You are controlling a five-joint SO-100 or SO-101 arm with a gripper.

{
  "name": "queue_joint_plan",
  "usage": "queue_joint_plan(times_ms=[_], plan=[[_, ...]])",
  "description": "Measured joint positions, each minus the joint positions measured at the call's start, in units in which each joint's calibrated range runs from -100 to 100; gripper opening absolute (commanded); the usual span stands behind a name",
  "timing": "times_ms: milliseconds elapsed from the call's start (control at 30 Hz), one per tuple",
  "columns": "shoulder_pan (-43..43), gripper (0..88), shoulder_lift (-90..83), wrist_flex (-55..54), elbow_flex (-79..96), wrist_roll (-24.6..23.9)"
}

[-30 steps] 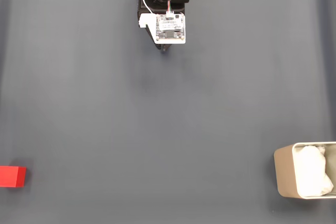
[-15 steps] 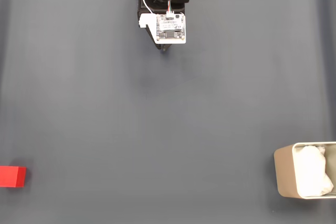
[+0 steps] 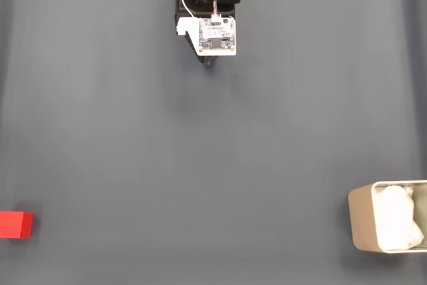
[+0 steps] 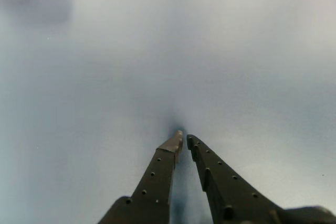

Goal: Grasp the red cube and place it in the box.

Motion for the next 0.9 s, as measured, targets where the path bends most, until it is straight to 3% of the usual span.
queue_joint_plan(times_ms=[467,700,900], plan=[[0.0,0.0,0.0,-0.32,0.0,0.29],[0.52,0.0,2.52,-13.21,-2.89,-0.1],[0.89,0.0,15.72,-19.17,-18.54,0.39]])
